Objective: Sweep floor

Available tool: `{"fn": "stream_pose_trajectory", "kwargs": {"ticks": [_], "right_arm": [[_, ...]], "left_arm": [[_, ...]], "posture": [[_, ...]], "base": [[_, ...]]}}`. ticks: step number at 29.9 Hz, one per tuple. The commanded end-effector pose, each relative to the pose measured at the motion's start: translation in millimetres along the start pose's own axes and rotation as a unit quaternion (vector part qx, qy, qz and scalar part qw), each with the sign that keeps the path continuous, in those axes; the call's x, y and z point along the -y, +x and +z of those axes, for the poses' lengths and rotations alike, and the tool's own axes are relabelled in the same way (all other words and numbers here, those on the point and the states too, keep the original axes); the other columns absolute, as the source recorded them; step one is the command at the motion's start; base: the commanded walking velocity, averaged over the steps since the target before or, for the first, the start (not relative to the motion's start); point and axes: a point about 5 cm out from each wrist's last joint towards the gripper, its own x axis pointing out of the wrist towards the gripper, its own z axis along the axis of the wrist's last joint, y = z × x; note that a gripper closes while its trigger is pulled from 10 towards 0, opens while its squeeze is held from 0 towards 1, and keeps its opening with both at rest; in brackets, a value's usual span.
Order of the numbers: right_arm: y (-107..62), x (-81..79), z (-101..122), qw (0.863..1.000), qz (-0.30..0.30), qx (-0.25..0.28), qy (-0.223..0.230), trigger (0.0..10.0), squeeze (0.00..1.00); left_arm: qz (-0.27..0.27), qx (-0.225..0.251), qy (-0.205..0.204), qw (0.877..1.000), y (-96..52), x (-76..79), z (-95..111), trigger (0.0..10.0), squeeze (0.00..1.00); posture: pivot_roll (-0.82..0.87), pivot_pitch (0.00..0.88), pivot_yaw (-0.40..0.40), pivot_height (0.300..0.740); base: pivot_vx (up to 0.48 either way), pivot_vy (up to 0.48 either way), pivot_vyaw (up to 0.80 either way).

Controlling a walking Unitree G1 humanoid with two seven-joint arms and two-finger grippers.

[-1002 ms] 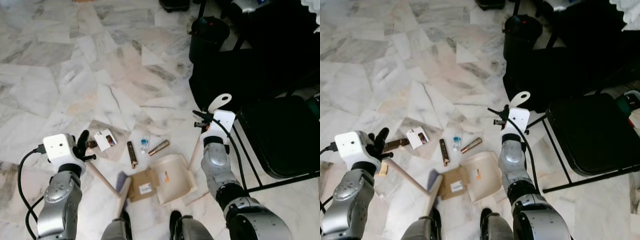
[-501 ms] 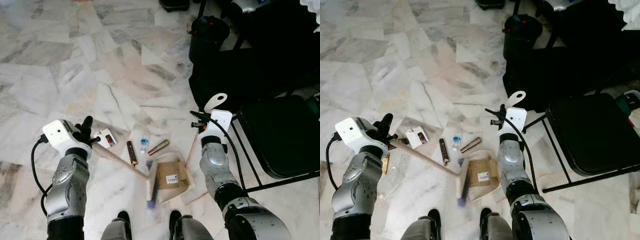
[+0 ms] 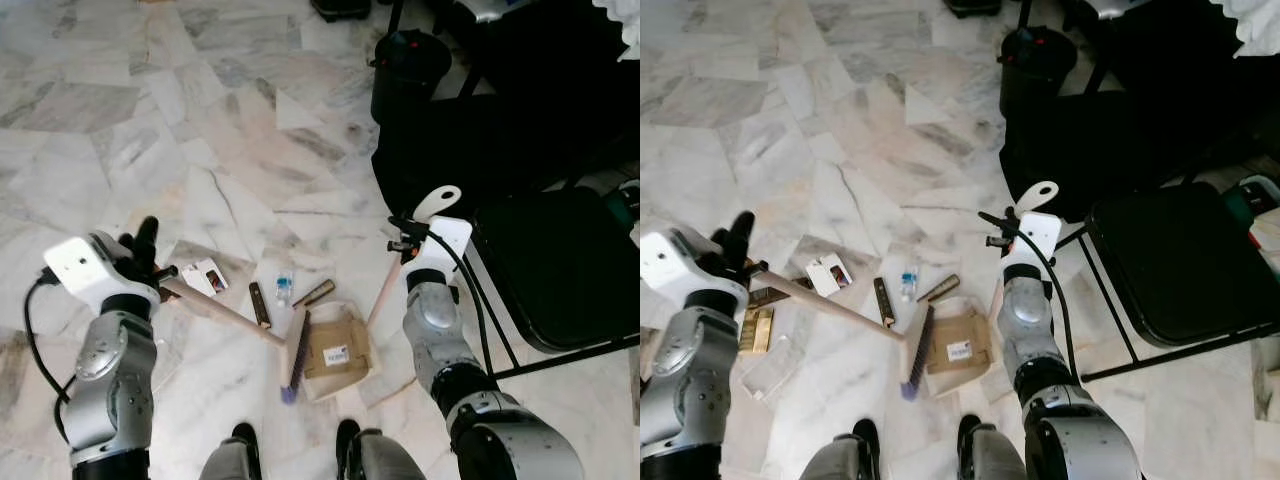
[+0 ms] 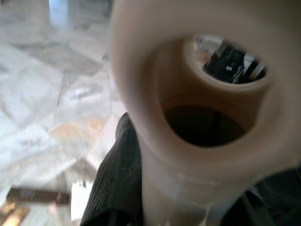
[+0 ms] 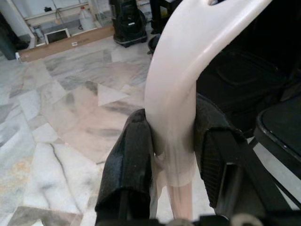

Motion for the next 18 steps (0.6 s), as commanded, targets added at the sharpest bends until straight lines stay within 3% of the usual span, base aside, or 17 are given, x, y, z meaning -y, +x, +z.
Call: {"fn": "stream_pose_trajectory", "kwargs": {"ticks": [1, 8, 10, 11, 14, 18], "right_arm": [[-5.0, -1.5, -12.7, 0.999, 0.001, -0.036, 0.021, 10.0, 0.0], [-0.3, 6.4, -3.6, 0.999, -0.008, -0.018, 0.031, 10.0, 0.0], [0.6, 8.7, -1.9, 0.999, -0.01, -0.014, 0.033, 10.0, 0.0], [1.3, 11.1, 0.3, 0.999, -0.014, -0.009, 0.035, 10.0, 0.0], [2.5, 13.1, 4.5, 0.999, -0.017, -0.001, 0.052, 10.0, 0.0], [3.9, 15.7, 9.9, 0.998, -0.02, 0.009, 0.065, 10.0, 0.0]], "left_arm": [[-0.01, 0.045, 0.003, 0.999, -3.4, 4.5, 19.0, 10.0, 0.0], [-0.031, 0.096, 0.059, 0.993, -3.3, 18.9, 44.7, 10.0, 0.0], [-0.029, 0.109, 0.089, 0.99, -2.2, 18.9, 48.9, 10.0, 0.0], [-0.022, 0.12, 0.128, 0.984, -1.4, 17.5, 50.5, 10.0, 0.0], [-0.022, 0.114, 0.171, 0.978, -2.5, 15.3, 43.1, 10.0, 0.0], [-0.02, 0.097, 0.176, 0.979, -6.8, 14.2, 30.0, 10.0, 0.0]], "posture": [[0.1, 0.272, -0.016, 0.74], [0.1, 0.249, -0.018, 0.74], [0.1, 0.243, -0.02, 0.74], [0.1, 0.237, -0.023, 0.74], [0.1, 0.225, -0.028, 0.74], [0.08, 0.206, -0.033, 0.74]], "base": [[0.0, 0.0, 0.0], [0.0, 0.0, 0.0], [0.0, 0.0, 0.0], [0.0, 0.0, 0.0], [0.0, 0.0, 0.0], [0.0, 0.0, 0.0]]}}
